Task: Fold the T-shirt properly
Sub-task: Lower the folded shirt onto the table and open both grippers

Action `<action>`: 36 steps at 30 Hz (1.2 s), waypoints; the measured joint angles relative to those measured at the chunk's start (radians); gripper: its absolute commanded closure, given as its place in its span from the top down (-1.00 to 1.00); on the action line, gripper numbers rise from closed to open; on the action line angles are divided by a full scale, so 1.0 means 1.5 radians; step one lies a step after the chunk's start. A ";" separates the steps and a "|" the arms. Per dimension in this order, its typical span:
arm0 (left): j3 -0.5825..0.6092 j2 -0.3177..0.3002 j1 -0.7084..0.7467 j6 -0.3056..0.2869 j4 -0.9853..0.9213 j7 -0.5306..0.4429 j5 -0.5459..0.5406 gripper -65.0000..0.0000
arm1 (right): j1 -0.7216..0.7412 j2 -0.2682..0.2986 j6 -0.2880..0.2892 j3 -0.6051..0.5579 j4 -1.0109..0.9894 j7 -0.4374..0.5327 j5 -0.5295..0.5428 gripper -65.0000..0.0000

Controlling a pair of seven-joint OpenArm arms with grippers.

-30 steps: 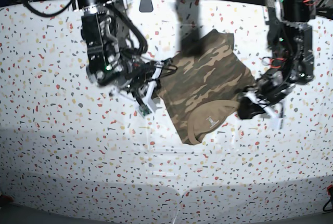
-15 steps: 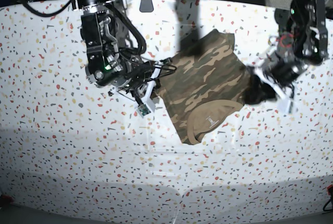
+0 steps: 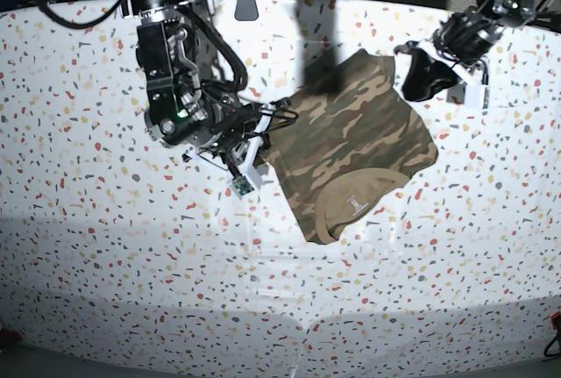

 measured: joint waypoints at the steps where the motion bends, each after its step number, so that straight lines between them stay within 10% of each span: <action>1: 0.000 0.013 -0.001 0.000 0.000 -0.002 0.013 -0.86 | 0.000 -0.005 0.000 0.000 0.000 -0.006 0.000 -1.00; 36: -0.002 0.056 -0.191 0.070 -0.094 -0.039 0.178 -0.86 | -0.135 -0.019 -0.007 0.001 0.148 -0.032 -0.012 -1.00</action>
